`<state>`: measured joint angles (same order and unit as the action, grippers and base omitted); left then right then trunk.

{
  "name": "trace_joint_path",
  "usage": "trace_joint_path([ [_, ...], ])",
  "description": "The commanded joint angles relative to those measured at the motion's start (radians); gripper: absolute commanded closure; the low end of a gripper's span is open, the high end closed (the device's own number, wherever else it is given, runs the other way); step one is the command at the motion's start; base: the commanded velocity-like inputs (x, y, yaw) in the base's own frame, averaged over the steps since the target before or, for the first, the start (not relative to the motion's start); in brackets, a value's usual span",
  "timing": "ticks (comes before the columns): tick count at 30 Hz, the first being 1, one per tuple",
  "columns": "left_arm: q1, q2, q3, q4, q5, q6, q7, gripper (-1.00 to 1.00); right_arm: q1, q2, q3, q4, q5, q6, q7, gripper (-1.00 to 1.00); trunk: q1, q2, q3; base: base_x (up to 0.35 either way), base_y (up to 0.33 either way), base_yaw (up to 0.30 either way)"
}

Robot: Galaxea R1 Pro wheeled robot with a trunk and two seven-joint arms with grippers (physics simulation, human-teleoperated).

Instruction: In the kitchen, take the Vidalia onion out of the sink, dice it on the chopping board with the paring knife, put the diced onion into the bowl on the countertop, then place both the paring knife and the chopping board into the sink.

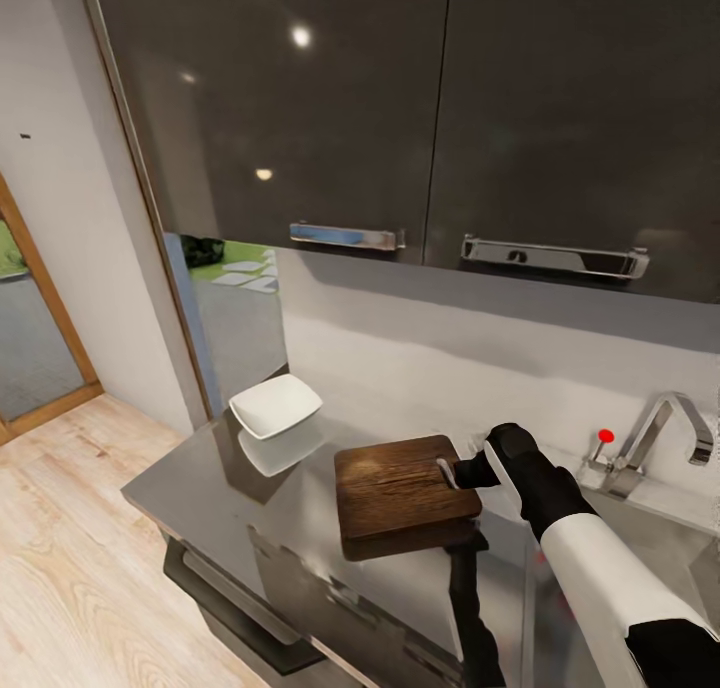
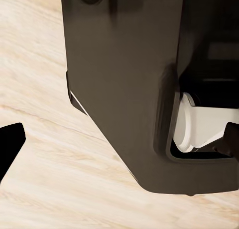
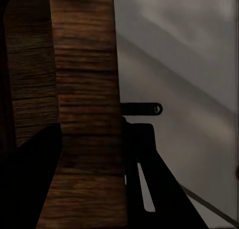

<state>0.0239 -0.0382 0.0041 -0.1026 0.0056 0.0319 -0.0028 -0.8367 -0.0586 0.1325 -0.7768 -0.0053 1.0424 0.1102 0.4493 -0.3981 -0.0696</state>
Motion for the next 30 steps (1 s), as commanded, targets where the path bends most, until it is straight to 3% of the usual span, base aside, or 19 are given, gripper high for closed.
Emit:
trace_joint_path([
  [1, 0.001, 0.0, 0.0, -0.003, 0.001, 0.003, 0.0, -1.0, -0.001, -0.001, 0.004, -0.001, -0.001, 0.004, 0.002, 1.0, 0.001, -0.002, 0.0, 0.0, 0.0, -0.062],
  [12, 0.001, 0.0, 0.0, -0.003, 0.001, 0.003, 0.0, -1.0, -0.001, -0.001, -0.001, -0.002, -0.001, 0.004, 0.002, 1.0, 0.001, -0.002, 0.008, 0.0, 0.0, -0.045],
  [18, 0.001, 0.0, 0.0, -0.003, 0.001, 0.003, 0.0, -1.0, -0.001, -0.001, -0.02, -0.004, -0.001, 0.004, 0.002, 1.0, 0.001, -0.002, 0.013, 0.0, 0.0, -0.198],
  [30, 0.001, 0.0, 0.0, -0.003, 0.001, 0.003, 0.0, -1.0, -0.001, -0.001, -0.022, -0.004, -0.001, 0.004, 0.002, 1.0, 0.001, -0.002, 0.014, 0.0, 0.0, -0.204],
])
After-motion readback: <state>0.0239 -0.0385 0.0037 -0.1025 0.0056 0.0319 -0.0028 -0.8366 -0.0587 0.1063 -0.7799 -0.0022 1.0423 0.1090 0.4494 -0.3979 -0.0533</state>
